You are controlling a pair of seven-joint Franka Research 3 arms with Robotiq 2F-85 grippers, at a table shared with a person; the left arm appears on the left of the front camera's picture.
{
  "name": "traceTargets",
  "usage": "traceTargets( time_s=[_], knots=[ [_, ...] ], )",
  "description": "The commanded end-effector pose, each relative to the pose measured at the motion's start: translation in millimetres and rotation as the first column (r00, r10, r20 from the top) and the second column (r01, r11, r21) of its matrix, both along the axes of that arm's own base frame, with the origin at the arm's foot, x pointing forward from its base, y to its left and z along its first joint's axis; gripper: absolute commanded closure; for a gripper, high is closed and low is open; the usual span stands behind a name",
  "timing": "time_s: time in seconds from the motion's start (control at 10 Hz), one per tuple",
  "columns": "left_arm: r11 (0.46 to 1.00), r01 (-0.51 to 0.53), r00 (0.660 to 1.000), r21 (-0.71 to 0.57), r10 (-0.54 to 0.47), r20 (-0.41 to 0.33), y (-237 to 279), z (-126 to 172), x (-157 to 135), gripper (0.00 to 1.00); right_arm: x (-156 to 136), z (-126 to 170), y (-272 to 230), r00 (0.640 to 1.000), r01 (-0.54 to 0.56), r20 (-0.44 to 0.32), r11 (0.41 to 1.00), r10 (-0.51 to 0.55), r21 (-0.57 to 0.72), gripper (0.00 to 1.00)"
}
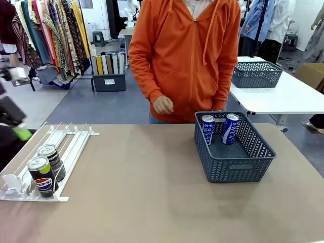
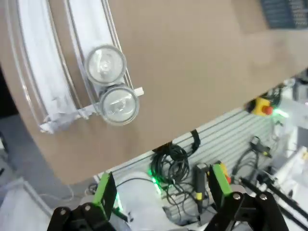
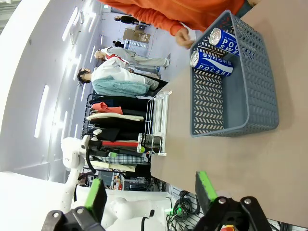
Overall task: Retrieve and store the cans from the dispenser.
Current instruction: Pick up one can from the Automatic Can Dispenser and place it in the middle of the table.
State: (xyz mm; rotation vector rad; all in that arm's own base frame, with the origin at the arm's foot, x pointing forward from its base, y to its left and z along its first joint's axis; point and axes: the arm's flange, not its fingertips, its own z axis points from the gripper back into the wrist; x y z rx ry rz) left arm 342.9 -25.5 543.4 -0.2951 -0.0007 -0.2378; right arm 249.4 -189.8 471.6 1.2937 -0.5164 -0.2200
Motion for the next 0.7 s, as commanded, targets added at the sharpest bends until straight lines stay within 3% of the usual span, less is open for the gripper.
traceTargets(
  time_s=[0.0,0.1,0.3,0.6],
  knots=[
    [0.99,-0.121,0.993,0.069,0.122,-0.01,-9,-27,16,0.0,2,4,1,1.0,0.008,0.021,1.0,-0.008,0.021,0.0],
    [0.973,-0.2,0.98,0.118,0.196,0.044,-14,-37,18,0.0,2,4,1,1.0,0.008,0.021,1.0,-0.008,0.021,0.0],
    [0.954,-0.251,0.966,0.163,0.235,0.108,-9,-62,25,0.0,2,4,1,1.0,0.008,0.021,1.0,-0.008,0.021,0.0],
    [0.97,-0.193,0.98,0.149,0.181,0.086,-8,-82,27,0.0,2,4,1,1.0,0.008,0.021,1.0,-0.008,0.021,0.0]
  ],
)
